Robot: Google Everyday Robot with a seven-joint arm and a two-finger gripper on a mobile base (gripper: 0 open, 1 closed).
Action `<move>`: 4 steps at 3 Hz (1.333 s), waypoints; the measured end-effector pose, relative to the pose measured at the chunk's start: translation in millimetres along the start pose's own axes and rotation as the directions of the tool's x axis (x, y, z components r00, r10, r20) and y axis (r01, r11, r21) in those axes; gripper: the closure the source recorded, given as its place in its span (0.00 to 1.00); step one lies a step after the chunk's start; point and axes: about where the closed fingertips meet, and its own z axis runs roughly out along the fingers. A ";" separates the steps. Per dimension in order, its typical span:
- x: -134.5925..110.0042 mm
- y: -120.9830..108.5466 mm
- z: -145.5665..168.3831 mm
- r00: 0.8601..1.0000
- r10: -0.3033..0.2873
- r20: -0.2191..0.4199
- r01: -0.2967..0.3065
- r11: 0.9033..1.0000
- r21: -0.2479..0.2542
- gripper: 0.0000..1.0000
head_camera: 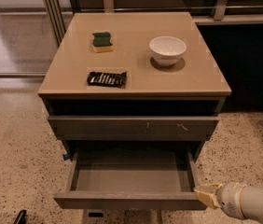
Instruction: Close middle drawer
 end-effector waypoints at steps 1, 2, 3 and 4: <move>28.1 -13.1 19.0 0.999 0.054 -0.005 -0.054 0.999 -0.002 1.00; 55.8 -24.5 44.2 0.992 0.121 -0.035 -0.122 0.992 -0.024 1.00; 78.9 -28.4 63.5 0.982 0.176 -0.073 -0.179 0.983 -0.042 1.00; 96.2 -33.6 84.6 0.970 0.212 -0.116 -0.218 0.975 -0.050 1.00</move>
Offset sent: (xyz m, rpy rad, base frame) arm -0.0029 -0.0151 -0.1224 0.0839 0.1894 -0.0901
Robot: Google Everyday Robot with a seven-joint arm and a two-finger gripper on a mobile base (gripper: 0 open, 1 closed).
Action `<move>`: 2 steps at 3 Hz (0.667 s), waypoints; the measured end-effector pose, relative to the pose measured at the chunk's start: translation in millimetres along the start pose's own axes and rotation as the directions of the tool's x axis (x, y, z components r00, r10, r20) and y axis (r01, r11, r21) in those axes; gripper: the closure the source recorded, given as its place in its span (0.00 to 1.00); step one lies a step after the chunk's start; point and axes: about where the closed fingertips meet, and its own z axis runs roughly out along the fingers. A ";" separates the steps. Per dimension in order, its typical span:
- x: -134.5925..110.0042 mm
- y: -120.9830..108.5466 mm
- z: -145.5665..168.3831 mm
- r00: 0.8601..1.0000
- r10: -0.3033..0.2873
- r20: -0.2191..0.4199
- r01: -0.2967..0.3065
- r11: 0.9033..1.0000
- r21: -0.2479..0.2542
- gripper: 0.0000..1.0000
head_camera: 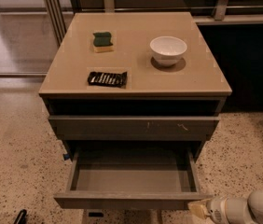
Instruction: Close middle drawer
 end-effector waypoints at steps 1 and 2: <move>-10.2 -10.3 13.8 1.000 -0.020 -0.008 0.021 1.000 0.013 1.00; -40.7 -16.8 30.8 0.996 -0.088 0.002 0.088 0.996 0.014 1.00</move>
Offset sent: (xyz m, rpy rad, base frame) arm 0.0941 0.0239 -0.0047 -0.0636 -0.1222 0.1030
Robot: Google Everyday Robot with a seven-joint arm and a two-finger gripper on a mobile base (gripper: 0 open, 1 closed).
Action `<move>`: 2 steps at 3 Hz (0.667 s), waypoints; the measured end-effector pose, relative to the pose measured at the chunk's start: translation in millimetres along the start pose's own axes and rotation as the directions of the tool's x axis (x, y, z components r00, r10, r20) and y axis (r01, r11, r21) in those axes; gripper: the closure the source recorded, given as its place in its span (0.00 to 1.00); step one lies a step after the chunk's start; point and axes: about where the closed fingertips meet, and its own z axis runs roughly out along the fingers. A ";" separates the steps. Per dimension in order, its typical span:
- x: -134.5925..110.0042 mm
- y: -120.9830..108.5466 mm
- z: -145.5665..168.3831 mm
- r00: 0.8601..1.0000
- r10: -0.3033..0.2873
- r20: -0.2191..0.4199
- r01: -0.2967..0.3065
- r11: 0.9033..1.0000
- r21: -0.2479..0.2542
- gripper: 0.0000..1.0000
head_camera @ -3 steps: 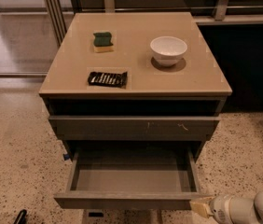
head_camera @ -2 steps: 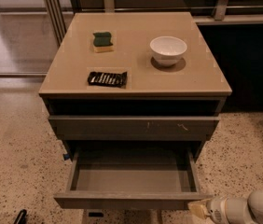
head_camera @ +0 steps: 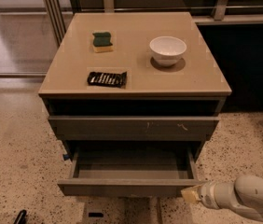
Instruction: Close middle drawer
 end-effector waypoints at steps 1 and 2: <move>-31.7 -7.6 17.6 0.997 -0.073 0.004 0.073 0.997 0.006 1.00; -57.1 -14.8 33.0 0.992 -0.123 0.010 0.123 0.992 0.010 1.00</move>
Offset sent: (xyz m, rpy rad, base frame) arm 0.1029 0.0335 0.0053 -0.0653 -0.1335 0.1166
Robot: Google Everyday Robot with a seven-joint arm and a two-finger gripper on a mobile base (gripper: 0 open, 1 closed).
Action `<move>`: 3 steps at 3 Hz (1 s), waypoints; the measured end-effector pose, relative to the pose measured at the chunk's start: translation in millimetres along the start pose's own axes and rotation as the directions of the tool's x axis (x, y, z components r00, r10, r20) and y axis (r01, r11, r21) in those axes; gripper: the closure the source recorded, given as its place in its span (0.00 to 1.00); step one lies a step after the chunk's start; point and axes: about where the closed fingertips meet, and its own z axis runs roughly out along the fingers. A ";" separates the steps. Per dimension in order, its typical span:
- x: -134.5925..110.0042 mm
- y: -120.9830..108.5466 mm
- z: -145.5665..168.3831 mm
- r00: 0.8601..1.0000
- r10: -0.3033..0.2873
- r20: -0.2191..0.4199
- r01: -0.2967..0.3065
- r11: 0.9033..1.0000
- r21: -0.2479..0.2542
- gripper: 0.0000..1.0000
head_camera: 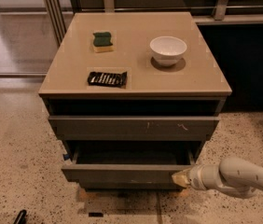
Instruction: Close middle drawer
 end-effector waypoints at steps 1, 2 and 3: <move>-17.6 -12.7 12.4 0.999 -0.036 -0.004 0.036 0.999 0.014 1.00; -32.1 -23.5 20.1 0.999 -0.049 0.008 0.048 0.998 0.030 1.00; -40.6 -32.3 23.8 0.999 -0.049 0.017 0.049 0.998 0.050 1.00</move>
Offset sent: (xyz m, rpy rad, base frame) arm 0.0711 0.0037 0.0011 -0.0432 -0.0813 -0.0024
